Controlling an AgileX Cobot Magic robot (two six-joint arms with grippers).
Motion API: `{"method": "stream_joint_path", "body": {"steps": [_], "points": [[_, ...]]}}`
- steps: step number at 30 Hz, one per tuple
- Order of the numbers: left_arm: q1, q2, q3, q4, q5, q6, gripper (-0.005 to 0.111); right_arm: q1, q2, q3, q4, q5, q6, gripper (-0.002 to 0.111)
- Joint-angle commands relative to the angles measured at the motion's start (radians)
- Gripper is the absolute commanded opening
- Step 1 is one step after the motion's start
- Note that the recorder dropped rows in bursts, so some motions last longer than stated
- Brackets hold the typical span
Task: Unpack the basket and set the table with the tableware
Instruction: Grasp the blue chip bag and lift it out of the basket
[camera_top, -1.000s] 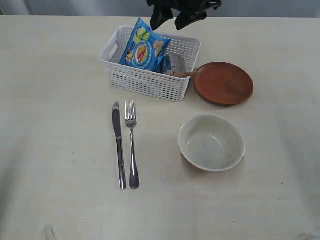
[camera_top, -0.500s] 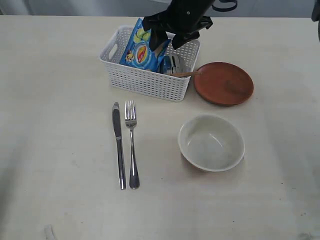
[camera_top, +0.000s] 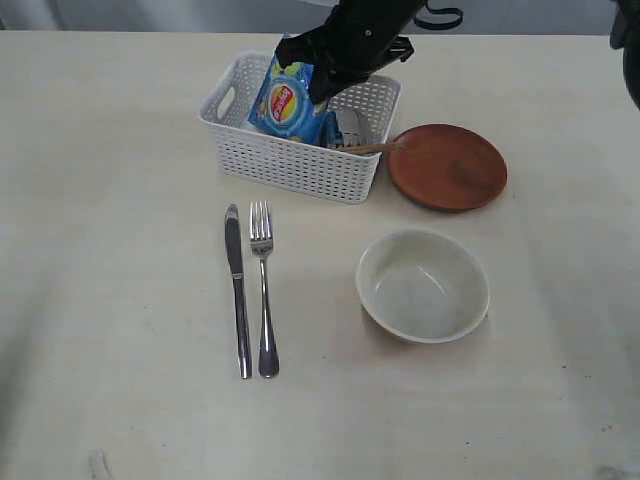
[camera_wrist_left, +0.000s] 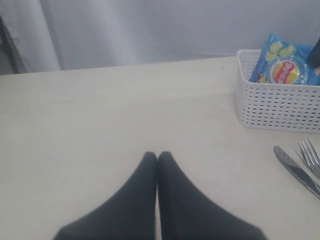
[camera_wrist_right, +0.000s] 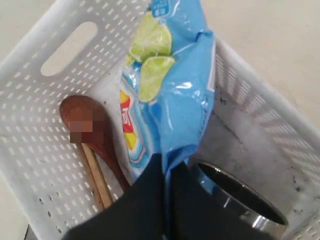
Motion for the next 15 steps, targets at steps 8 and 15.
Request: {"method": "stream_joint_path", "body": {"steps": [8, 15], "points": [[0.003, -0.005, 0.003, -0.008, -0.007, 0.002, 0.0, 0.017, -0.144, -0.008, -0.021, 0.019, -0.063, -0.001], [0.003, -0.005, 0.003, -0.008, -0.007, 0.002, 0.0, -0.006, -0.277, -0.008, -0.243, 0.06, 0.062, -0.001]]}}
